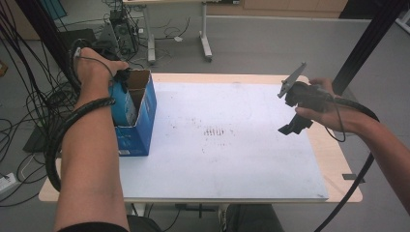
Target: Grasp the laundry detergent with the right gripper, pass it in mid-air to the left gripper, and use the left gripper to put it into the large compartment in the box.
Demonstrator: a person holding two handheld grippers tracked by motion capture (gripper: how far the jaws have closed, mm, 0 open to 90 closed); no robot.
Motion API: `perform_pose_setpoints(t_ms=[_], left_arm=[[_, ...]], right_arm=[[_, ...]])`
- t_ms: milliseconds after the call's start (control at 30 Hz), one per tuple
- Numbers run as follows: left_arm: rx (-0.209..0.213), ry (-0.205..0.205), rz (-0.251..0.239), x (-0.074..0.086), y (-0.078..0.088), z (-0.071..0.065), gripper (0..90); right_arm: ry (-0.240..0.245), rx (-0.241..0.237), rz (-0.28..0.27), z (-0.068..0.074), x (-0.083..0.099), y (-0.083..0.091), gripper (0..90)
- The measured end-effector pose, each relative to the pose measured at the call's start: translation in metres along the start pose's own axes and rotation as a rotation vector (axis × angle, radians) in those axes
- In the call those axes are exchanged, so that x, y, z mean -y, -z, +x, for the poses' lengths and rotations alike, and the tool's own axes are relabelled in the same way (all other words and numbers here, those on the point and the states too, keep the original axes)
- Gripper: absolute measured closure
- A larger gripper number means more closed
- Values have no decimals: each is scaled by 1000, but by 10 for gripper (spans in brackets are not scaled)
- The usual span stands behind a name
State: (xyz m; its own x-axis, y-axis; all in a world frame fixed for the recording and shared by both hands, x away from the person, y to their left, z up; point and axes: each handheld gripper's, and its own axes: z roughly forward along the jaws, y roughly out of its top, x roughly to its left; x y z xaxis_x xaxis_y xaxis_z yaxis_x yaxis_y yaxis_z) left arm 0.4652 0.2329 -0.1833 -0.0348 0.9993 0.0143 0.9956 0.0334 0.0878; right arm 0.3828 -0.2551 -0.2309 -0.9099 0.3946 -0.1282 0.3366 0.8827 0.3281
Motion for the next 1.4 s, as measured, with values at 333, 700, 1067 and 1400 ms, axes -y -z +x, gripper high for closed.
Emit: perform_pose_setpoints(t_ms=[333, 700, 1067, 1400], left_arm=[[0, -19, 0, -2, -20, -3, 371], [-5, -47, 13, 0, -47, -6, 371], [-10, -64, 19, 0, -64, -9, 372], [-9, -73, 23, 0, -73, -7, 371]], right_arm=[[-11, -3, 5, -2, 3, -3, 3], [-16, -3, 15, -4, 7, -6, 3], [-20, -2, 17, -5, 8, -9, 3], [-24, -3, 27, -6, 10, -13, 3]])
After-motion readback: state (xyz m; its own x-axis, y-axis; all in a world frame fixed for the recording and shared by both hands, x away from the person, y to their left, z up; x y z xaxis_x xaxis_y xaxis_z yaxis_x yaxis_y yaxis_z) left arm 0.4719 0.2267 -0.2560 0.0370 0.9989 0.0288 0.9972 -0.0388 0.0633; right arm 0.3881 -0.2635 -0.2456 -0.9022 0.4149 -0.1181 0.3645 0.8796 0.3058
